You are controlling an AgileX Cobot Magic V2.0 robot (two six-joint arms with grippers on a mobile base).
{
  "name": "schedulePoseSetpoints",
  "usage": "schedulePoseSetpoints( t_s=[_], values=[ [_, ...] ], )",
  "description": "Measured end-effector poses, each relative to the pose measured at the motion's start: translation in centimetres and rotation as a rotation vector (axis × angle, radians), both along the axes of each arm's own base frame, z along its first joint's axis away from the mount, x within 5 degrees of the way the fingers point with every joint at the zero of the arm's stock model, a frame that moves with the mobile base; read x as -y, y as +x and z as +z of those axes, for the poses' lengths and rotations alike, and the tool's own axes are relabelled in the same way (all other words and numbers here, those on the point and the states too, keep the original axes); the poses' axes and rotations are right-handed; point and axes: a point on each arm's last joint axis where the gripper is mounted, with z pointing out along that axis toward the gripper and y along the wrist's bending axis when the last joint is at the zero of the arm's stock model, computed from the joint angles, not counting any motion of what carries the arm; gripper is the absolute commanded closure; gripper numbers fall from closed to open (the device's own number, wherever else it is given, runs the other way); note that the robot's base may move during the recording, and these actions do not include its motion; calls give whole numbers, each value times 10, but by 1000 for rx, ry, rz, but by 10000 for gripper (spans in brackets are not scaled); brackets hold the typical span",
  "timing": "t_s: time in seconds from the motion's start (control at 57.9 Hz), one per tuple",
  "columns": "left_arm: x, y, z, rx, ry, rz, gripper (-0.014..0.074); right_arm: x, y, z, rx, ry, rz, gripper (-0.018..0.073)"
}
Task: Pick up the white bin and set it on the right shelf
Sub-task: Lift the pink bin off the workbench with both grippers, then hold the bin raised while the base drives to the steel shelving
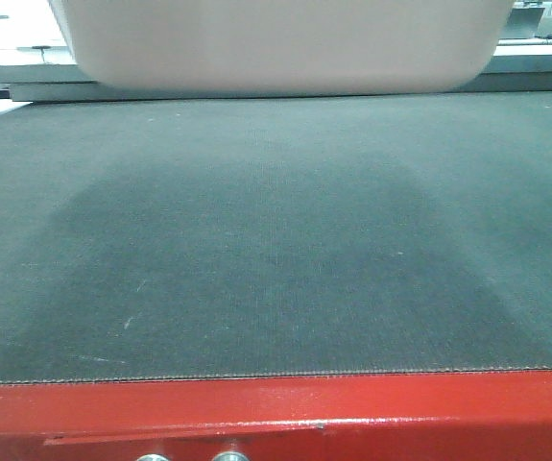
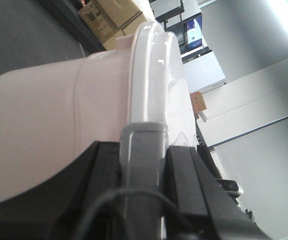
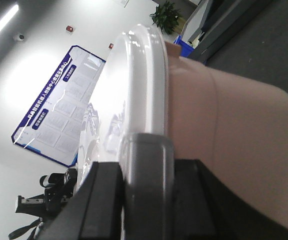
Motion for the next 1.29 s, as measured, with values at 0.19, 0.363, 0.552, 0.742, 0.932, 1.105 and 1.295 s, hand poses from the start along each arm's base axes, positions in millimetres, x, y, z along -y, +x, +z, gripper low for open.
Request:
schedulePoseSetpoints(
  t_s=[0.19, 0.363, 0.552, 0.742, 0.932, 1.105, 1.295],
  values=[
    [9, 1, 7, 14, -8, 1, 722, 1, -7, 9, 25, -9, -47, 500],
    [13, 1, 8, 12, -16, 0, 722, 1, -15, 18, 57, -15, -70, 500],
    [13, 1, 9, 14, -20, 1, 722, 1, -21, 23, 77, -17, -73, 500],
    [13, 1, 9, 14, -20, 1, 722, 1, -21, 23, 74, -16, -75, 500],
    [13, 1, 9, 14, -21, 1, 722, 1, -21, 23, 74, -16, -75, 500],
    [13, 1, 9, 14, -21, 1, 722, 1, -21, 23, 74, -16, -75, 500],
    [13, 1, 9, 14, -21, 1, 722, 1, -21, 23, 74, -16, -75, 500]
  ],
)
